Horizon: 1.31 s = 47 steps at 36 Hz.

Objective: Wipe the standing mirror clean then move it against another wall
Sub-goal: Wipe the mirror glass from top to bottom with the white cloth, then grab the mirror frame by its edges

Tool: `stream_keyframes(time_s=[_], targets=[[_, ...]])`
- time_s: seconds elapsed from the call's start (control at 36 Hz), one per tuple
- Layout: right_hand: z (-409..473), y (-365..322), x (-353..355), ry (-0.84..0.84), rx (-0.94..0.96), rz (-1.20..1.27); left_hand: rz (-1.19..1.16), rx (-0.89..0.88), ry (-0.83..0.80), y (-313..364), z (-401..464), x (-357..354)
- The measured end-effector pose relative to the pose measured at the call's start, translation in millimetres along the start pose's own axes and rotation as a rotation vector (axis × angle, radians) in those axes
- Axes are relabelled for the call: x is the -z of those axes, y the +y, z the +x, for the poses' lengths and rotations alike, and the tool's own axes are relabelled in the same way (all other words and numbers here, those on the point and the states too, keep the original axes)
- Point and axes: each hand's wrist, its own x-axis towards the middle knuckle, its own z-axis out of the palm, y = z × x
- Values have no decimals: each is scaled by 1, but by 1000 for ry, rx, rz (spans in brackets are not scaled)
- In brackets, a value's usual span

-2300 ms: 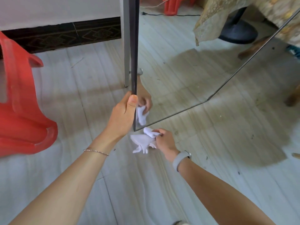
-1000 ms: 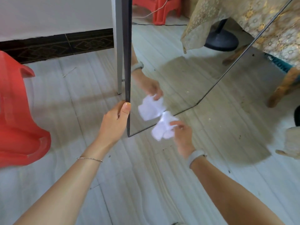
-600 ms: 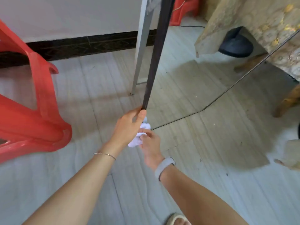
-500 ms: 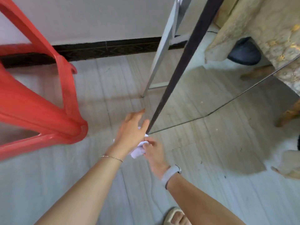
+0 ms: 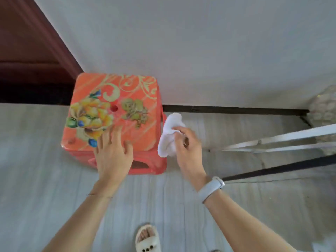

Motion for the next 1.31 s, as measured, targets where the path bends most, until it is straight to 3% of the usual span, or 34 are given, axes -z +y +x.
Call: stream_keyframes(time_s=[0.11,0.19,0.33,0.42,0.5,0.56,0.61,0.78,0.89,0.97,1.17,1.31], targets=[[22,-32,-56,-172,249,-334,69,209,-217,-45,31,13],[33,-19,-86,-307,363,-640,123,201,-356,-75,32,12],[32,11,-100,-614,324,-1078,276,165,-587,-89,28,15],[38,1,-97,-731,228,-1131,323,176,-761,-82,39,25],[51,-21,-90,-801,93,-1021,319,226,-946,-77,61,36],[60,-41,-83,-788,44,-928,262,238,-926,-66,77,47],[68,-70,-73,-760,10,-824,225,258,-794,-45,89,63],[76,-174,-20,-568,-38,-603,-212,226,-384,47,103,129],[74,-217,31,-368,2,-601,-366,217,-245,103,97,173],[67,-241,77,-157,-31,-595,-432,178,-274,139,101,189],[30,-309,177,395,44,-585,-444,-126,-517,250,133,193],[-9,-349,216,813,115,-655,-467,-508,-694,331,137,192]])
